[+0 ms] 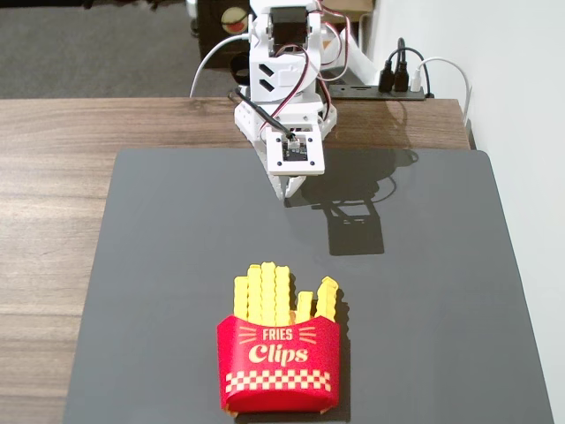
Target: Grab a fry
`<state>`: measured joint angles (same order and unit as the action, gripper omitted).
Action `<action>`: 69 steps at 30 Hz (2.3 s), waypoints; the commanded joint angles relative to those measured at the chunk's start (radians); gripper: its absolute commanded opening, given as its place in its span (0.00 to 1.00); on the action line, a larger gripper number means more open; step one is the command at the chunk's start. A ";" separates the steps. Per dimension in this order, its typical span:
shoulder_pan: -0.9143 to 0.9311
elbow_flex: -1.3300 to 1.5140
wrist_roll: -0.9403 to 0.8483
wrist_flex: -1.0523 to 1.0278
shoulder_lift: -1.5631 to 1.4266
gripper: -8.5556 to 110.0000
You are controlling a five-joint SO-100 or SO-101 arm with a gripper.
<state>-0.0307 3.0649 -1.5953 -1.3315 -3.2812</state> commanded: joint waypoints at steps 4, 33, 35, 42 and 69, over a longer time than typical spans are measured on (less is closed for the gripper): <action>0.006 -0.003 0.002 -0.002 -0.005 0.08; 0.008 -0.063 0.044 0.137 0.230 0.08; 0.008 -0.098 0.052 0.158 0.307 0.08; -0.002 -0.344 0.127 0.144 0.511 0.18; 0.098 -0.698 0.003 0.371 1.085 0.37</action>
<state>0.0920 2.4390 -1.6153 -0.9771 -2.2427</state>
